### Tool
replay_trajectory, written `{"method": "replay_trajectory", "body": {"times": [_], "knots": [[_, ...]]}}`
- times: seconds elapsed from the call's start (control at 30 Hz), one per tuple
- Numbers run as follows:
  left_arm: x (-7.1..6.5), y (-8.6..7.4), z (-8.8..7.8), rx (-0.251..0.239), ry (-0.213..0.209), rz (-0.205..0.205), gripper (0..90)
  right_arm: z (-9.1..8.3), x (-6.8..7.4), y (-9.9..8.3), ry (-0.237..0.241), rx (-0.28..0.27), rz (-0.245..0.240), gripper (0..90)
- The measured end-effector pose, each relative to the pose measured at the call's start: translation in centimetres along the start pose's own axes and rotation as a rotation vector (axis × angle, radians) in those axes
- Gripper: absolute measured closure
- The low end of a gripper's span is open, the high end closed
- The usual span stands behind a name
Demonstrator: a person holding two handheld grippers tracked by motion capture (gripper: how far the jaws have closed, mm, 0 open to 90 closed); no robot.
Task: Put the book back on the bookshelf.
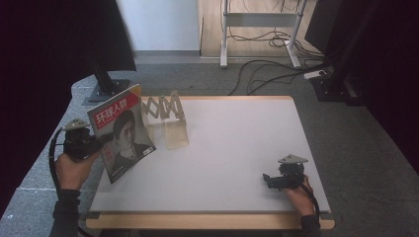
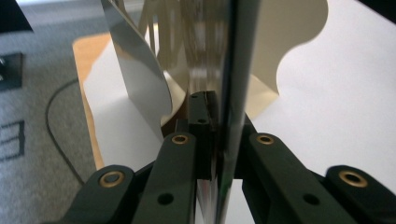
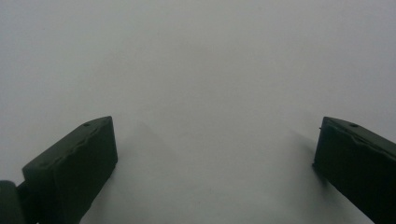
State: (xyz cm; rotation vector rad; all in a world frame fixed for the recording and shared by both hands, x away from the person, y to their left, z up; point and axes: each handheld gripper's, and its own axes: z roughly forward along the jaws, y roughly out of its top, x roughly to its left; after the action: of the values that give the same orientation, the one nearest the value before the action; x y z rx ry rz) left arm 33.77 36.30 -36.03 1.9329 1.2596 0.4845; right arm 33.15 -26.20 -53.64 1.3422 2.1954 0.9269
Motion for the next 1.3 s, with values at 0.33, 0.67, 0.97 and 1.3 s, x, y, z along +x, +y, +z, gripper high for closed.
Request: {"method": "replay_trajectory", "body": {"times": [0.33,0.67,0.97,1.3], "knots": [[0.7,-0.3,-0.2,-0.067,0.003,-0.052,87.3,0.0,0.0,0.0,0.0,0.0,0.0,0.0],[0.8,0.7,-0.4,-0.141,0.05,-0.065,87.3,0.0,0.0,0.0,0.0,0.001,0.0,0.0],[0.7,0.9,1.7,-0.221,0.056,-0.059,87.2,0.0,0.0,0.0,0.001,0.0,0.0,0.0],[-0.5,-0.2,1.9,-0.196,0.121,0.0,86.7,0.0,0.0,0.0,0.001,0.0,0.0,0.0]]}}
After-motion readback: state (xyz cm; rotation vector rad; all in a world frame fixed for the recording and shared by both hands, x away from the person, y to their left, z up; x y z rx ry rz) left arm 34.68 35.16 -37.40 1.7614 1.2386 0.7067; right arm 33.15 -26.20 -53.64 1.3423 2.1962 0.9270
